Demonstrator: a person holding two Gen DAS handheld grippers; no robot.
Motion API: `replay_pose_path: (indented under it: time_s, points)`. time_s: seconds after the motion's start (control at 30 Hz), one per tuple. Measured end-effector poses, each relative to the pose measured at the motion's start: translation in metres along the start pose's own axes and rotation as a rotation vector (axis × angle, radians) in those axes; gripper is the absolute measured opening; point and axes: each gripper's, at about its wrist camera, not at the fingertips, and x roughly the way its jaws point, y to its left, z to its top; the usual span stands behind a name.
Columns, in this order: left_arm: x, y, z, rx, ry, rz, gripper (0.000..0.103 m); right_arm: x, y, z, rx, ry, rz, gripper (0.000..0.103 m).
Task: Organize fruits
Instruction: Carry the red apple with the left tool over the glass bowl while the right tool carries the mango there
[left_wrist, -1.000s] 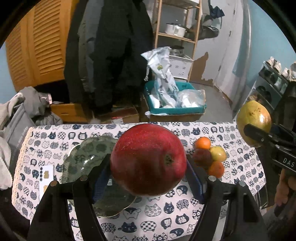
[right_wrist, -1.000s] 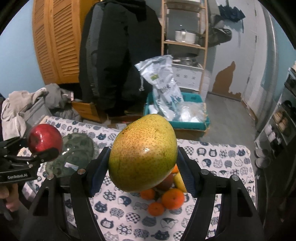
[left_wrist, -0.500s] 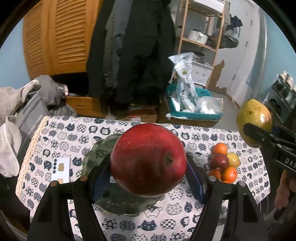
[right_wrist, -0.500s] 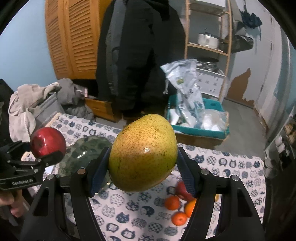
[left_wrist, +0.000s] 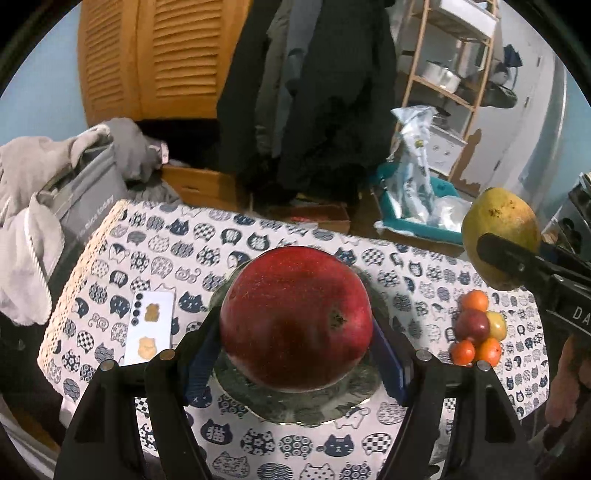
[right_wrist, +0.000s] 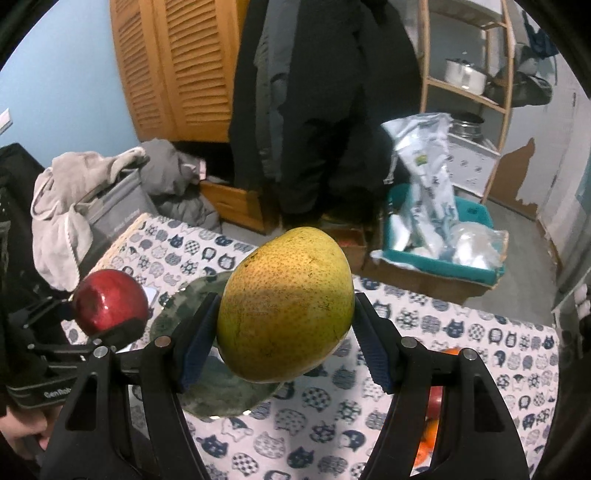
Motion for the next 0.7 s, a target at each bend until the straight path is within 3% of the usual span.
replay_pose_path:
  time_s: [0.37, 0.7]
  points:
    - [0.059, 0.027, -0.01, -0.066, 0.13, 0.016, 0.076, 0.065, 0.023, -0.01, 0.0, 0.123, 0.047, 0.071]
    - [0.12, 0.039, -0.029, -0.108, 0.26, 0.033, 0.076, 0.116, 0.019, -0.029, 0.018, 0.234, 0.055, 0.071]
